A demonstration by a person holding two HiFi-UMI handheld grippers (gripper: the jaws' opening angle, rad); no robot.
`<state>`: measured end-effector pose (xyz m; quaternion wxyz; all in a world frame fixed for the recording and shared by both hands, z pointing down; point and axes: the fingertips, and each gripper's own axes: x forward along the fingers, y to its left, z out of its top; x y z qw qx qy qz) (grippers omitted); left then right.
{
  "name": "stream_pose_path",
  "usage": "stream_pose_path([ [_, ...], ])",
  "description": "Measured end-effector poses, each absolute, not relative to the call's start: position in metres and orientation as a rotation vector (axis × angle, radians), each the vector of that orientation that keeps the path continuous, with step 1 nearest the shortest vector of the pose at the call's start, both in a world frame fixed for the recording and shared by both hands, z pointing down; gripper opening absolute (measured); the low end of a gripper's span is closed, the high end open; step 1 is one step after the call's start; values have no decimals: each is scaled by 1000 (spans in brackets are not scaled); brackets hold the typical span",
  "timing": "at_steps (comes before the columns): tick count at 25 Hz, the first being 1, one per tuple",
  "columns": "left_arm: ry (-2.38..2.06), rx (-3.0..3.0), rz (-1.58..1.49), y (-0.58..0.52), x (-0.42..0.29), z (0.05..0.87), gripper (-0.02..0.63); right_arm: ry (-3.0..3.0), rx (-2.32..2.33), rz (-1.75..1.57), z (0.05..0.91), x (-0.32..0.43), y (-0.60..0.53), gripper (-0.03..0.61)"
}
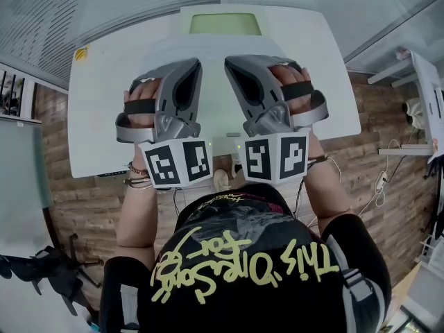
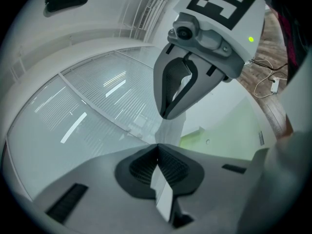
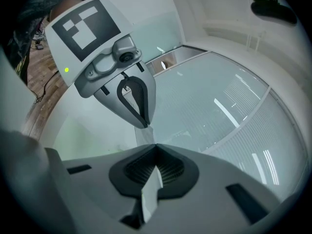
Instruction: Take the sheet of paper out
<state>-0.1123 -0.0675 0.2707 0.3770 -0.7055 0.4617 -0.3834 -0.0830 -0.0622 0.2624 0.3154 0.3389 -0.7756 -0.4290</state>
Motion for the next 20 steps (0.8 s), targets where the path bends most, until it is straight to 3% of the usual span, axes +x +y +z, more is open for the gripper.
stream_pose_path([
  [20, 1181, -1808, -964, -64, -103, 269, 6, -2038, 887, -1125, 262, -74, -57, 6],
])
